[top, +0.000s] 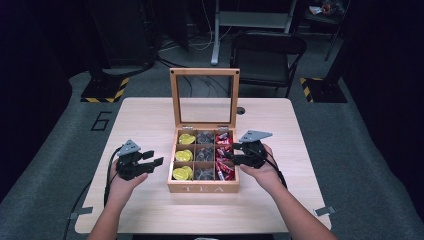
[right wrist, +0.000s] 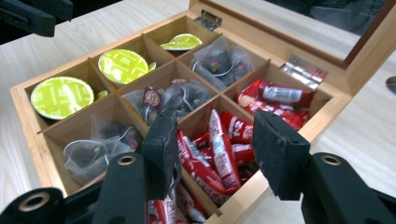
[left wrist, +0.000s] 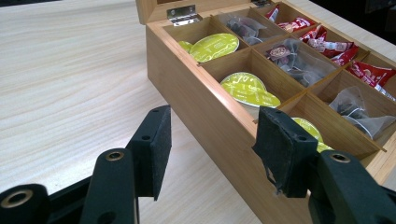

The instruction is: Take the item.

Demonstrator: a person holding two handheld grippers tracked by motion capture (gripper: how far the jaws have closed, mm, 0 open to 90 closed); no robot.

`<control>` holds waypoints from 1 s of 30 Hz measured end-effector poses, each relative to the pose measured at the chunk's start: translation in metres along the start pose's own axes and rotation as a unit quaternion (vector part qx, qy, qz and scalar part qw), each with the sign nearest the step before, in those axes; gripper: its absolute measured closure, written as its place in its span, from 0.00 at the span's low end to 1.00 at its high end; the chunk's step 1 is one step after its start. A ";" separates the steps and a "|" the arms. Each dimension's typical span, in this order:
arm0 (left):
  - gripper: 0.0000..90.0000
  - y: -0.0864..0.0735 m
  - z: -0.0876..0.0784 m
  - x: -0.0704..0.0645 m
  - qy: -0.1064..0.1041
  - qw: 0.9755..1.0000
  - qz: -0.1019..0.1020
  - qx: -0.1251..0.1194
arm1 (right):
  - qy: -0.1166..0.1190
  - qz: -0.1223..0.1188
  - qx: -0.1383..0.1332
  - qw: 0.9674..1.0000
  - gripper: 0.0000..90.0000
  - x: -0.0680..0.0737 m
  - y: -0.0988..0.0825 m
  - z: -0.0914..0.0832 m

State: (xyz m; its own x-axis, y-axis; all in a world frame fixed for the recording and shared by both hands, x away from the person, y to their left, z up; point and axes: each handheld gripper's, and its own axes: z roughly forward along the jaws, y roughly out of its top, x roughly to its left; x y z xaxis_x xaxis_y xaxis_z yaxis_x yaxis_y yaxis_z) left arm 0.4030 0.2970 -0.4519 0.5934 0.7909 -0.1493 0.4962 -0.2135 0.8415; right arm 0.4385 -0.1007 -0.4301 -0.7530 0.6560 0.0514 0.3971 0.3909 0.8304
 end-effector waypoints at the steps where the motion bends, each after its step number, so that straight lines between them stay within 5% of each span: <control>1: 0.51 0.000 0.000 0.000 0.000 1.000 0.001 0.001 | 0.001 -0.007 0.001 1.000 0.56 0.001 -0.001 0.001; 30: 0.51 -0.001 0.000 -0.001 0.004 1.000 0.006 0.005 | 0.024 0.001 0.014 1.000 0.55 0.027 -0.029 0.013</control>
State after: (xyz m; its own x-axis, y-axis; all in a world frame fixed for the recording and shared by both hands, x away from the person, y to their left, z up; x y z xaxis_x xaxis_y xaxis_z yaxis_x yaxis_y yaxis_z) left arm 0.4015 0.2963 -0.4524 0.5934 0.7935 -0.1349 0.4953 -0.2279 0.8383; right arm 0.4132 -0.0859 -0.4601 -0.7764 0.6250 0.0812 0.4135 0.4080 0.8139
